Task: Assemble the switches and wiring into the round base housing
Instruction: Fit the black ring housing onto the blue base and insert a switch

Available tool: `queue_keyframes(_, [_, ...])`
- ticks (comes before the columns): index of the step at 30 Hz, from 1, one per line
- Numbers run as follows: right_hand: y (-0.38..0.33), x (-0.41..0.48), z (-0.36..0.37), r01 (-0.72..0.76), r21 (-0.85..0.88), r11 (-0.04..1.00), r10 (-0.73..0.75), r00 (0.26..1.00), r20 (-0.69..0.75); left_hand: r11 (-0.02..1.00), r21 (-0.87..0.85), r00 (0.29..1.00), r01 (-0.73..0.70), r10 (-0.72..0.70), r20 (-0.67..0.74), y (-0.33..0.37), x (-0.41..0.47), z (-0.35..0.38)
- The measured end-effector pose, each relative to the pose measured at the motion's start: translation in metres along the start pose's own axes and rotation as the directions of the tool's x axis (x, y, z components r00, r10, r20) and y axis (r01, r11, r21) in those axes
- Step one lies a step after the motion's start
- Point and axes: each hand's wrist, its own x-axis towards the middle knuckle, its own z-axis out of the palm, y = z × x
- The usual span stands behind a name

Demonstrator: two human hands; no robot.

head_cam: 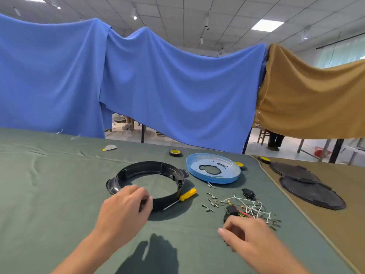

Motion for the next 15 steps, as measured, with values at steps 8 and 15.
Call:
queue_keyframes(8, [0.008, 0.133, 0.045, 0.037, -0.136, 0.99, -0.062, 0.981, -0.183, 0.953, 0.106, 0.944, -0.283, 0.256, 0.21, -0.004, 0.035, 0.086])
queue_keyframes(15, [0.016, 0.156, 0.076, 0.118, -0.361, 0.925, -0.19, 0.967, -0.17, 0.912, 0.166, 0.927, -0.374, 0.373, 0.039, -0.015, 0.041, 0.104])
